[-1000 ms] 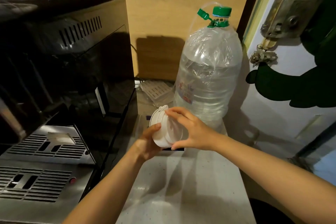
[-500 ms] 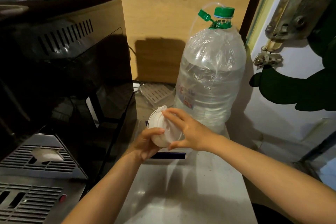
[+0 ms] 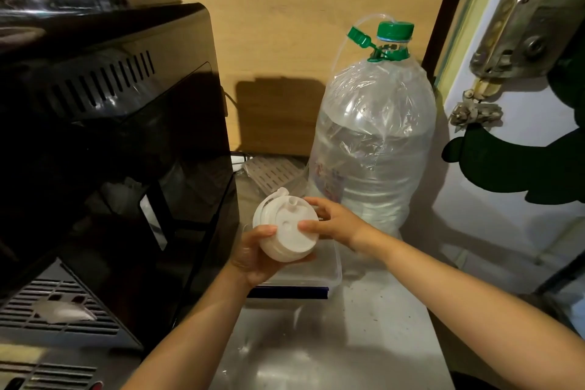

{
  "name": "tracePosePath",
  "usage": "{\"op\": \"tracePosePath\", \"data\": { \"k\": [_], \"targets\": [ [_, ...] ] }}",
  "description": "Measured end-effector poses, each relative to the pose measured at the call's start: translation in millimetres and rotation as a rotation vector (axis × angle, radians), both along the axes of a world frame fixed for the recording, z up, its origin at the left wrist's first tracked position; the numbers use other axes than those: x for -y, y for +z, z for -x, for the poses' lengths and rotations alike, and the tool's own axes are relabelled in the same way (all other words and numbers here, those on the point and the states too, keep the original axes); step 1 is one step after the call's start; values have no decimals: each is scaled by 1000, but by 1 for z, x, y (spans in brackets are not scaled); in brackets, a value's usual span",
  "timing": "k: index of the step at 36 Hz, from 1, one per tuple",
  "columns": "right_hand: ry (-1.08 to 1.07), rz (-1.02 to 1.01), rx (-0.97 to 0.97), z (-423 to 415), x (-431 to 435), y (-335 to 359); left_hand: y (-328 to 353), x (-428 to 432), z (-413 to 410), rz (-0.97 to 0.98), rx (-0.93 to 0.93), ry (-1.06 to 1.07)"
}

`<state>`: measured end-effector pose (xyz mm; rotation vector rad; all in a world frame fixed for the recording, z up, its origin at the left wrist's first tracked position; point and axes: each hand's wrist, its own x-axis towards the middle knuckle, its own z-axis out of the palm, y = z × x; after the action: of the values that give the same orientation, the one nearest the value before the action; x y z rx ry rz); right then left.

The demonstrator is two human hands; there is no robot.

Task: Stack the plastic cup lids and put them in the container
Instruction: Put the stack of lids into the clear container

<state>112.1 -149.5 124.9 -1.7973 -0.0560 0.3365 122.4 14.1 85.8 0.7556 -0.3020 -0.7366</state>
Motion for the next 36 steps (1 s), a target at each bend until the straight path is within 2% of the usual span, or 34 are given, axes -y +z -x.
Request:
{"op": "tracePosePath", "data": {
  "k": [6, 16, 20, 29, 36],
  "targets": [
    [-31, -97, -50, -11, 4, -10, -1, 1, -9, -82, -25, 54],
    [-156, -57, -101, -28, 15, -29, -11, 5, -23, -558, -32, 335],
    [-149, -16, -137, -33, 14, -41, -21, 4, -30, -773, 40, 429],
    [-119, 190, -209, -41, 3, -75, -51, -2, -55, -1237, 209, 262],
    [-141, 312, -316, -48, -9, -99, -81, -3, -68, -1378, 235, 171]
  ]
}}
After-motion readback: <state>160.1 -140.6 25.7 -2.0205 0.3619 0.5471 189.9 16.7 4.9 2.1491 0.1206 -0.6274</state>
